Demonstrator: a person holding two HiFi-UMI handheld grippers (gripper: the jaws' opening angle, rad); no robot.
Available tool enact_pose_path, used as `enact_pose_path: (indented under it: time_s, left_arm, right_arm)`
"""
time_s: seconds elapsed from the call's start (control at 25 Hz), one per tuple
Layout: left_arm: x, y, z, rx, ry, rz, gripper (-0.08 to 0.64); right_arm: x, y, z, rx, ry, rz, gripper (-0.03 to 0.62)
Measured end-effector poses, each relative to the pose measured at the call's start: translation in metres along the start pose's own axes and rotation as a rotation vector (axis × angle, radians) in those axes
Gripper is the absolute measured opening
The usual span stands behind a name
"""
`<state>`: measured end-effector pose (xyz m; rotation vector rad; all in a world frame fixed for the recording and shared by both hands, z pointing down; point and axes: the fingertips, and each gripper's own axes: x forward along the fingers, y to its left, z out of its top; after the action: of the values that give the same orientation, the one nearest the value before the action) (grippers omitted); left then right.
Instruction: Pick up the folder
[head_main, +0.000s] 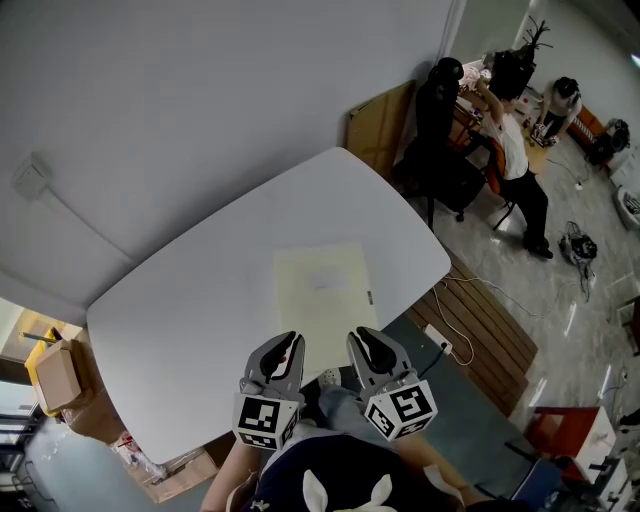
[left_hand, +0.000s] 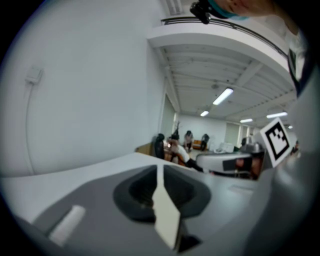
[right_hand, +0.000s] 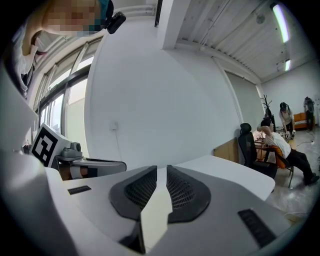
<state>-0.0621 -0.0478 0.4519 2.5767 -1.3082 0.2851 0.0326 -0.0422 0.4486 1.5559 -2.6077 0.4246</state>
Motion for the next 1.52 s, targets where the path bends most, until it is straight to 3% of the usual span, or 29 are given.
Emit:
enact_pose_path:
  time_s: [0.12,0.36,0.64,0.84,1.52]
  left_arm:
    - [0.008,0.004,-0.002,-0.002,0.012,0.007,0.059]
    - [0.021,0.012,-0.005,0.01,0.048,0.036,0.117]
    - [0.034,0.02,-0.01,-0.008,0.064,0.062,0.132]
    - [0.045,0.025,-0.015,-0.032,0.078,0.081,0.133]
    - [0.072,0.041,-0.054,-0.071,0.178,0.138,0.198]
  right_arm:
    - [0.009,-0.008,-0.002,0.005,0.013,0.008,0.084]
    - [0.023,-0.02,-0.002,-0.004,0.03,0.019,0.122]
    - [0.033,-0.034,-0.007,-0.012,0.052,0.017,0.147]
    - [0.041,-0.044,-0.02,-0.034,0.106,0.029,0.202]
    - [0.067,-0.077,-0.066,-0.017,0.249,0.02,0.244]
